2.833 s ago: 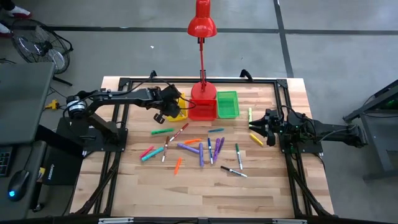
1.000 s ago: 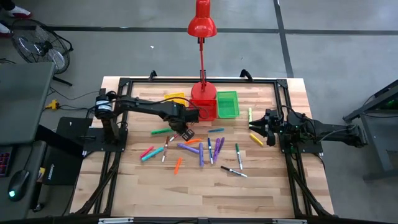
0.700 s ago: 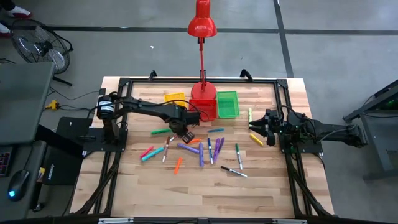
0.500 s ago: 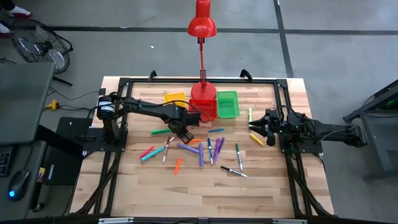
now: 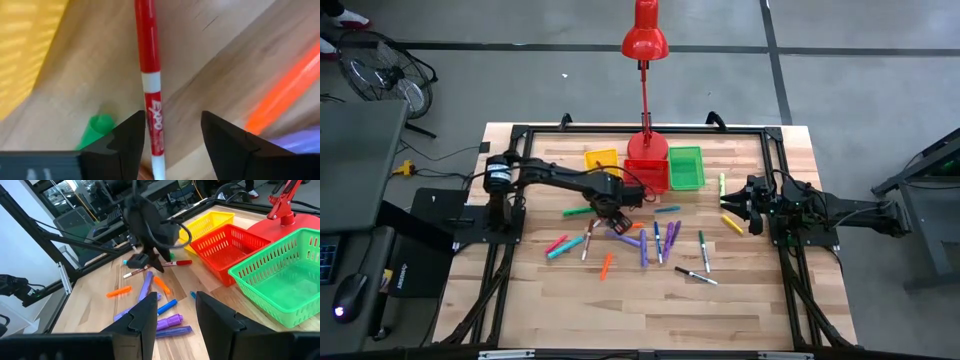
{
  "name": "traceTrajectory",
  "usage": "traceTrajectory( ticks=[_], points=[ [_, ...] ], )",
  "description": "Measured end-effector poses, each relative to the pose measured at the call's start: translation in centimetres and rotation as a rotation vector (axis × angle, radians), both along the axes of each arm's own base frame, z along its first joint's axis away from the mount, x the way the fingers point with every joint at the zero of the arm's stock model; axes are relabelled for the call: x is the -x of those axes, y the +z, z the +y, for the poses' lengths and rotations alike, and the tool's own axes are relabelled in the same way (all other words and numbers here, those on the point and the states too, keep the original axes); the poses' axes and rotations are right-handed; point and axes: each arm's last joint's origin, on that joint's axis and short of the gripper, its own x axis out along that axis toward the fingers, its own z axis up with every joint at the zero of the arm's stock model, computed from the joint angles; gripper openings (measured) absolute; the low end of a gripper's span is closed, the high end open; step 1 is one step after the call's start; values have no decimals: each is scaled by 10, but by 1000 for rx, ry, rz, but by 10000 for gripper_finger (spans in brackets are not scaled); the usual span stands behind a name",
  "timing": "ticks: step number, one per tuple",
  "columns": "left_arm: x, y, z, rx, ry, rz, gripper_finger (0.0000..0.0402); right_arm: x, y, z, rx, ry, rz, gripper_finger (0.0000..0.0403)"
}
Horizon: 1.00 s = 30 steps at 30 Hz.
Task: Pick & Place Markers
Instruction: Put the red marker pen into the yellow bin
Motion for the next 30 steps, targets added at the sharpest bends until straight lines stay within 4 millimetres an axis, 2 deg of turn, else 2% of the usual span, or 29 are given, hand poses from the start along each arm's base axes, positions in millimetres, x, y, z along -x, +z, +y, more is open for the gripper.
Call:
traceTrajectory(
  ticks=[6,22,30],
  points=[
    [-2,-5,-1,50,-15,1,174,0,0,0,0,0,3,124],
    [-3,-8,-6,68,-55,7,47,0,0,0,0,-1,3,124],
    [-2,-8,-6,70,-78,12,29,0,0,0,0,0,3,124]
  ],
)
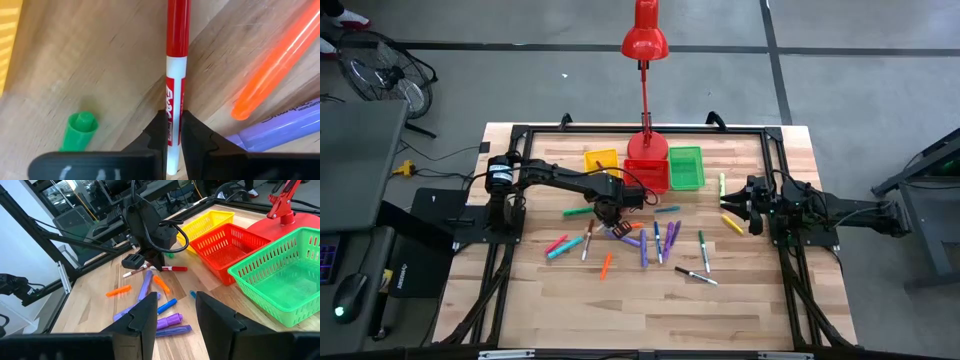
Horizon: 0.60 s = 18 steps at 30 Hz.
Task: Pick & Place Markers
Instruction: Put the red marker pen into the yellow bin
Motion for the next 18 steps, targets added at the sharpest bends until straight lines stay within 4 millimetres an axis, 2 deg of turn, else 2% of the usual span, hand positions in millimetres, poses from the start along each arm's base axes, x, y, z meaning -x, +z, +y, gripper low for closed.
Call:
traceTrajectory(
  ticks=[8,18],
  points=[
    [5,7,0,-11,-9,8,32,0,0,0,0,-1,0,124],
    [10,31,0,-10,-14,-63,32,0,0,0,0,0,0,124]
  ],
)
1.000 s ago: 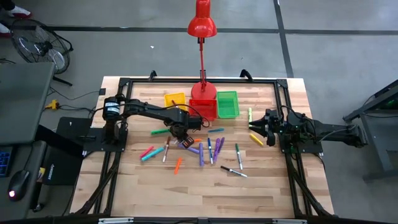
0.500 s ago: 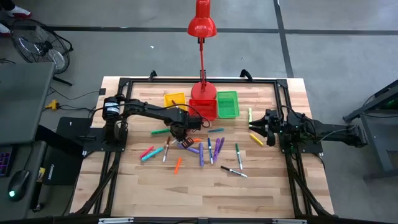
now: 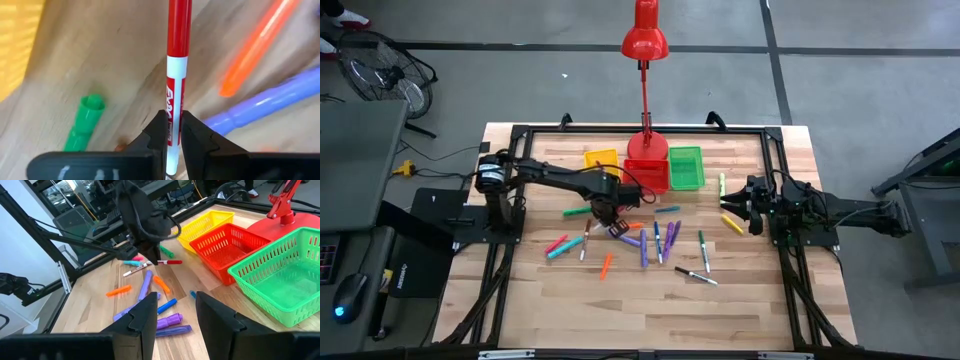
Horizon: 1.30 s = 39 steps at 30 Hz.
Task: Pick & Place Markers
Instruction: Put the red marker pen into the yellow bin
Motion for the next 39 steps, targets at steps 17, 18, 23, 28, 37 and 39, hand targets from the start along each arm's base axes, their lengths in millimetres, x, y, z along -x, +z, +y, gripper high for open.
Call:
traceTrajectory(
  ticks=[17,18,23,28,37,39],
  points=[
    [30,73,10,-167,76,-215,33,0,0,0,0,0,3,124],
    [32,77,13,-176,103,-227,33,0,0,0,0,0,3,124],
    [42,89,28,-191,238,-266,33,0,0,0,0,0,3,124],
    [47,93,45,-204,390,-279,33,0,0,0,0,0,3,124],
    [57,93,76,-177,702,-292,33,0,0,0,0,0,3,124],
    [58,91,81,-165,785,-307,33,0,0,0,0,0,3,124]
  ],
)
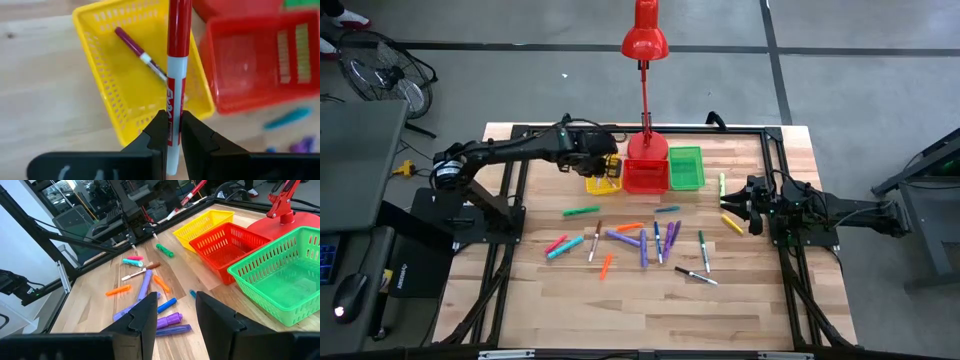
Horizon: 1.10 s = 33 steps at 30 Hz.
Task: Pick & Place Markers
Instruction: Put the red marker pen into the yellow bin
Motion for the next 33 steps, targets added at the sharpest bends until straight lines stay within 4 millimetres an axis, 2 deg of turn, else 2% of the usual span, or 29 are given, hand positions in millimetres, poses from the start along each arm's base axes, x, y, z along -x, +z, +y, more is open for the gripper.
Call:
traceTrajectory(
  ticks=[10,18,21,25,33],
  points=[
    [2,-40,15,198,325,-231,33,0,0,0,0,0,0,124],
    [9,-45,24,182,578,-253,33,0,0,0,0,0,0,124],
    [8,-47,26,190,613,-266,33,0,0,0,0,0,0,124],
    [2,-60,28,219,608,-233,39,0,0,0,0,0,0,124],
    [-4,-68,30,257,595,-233,99,0,0,0,0,0,0,124]
  ],
)
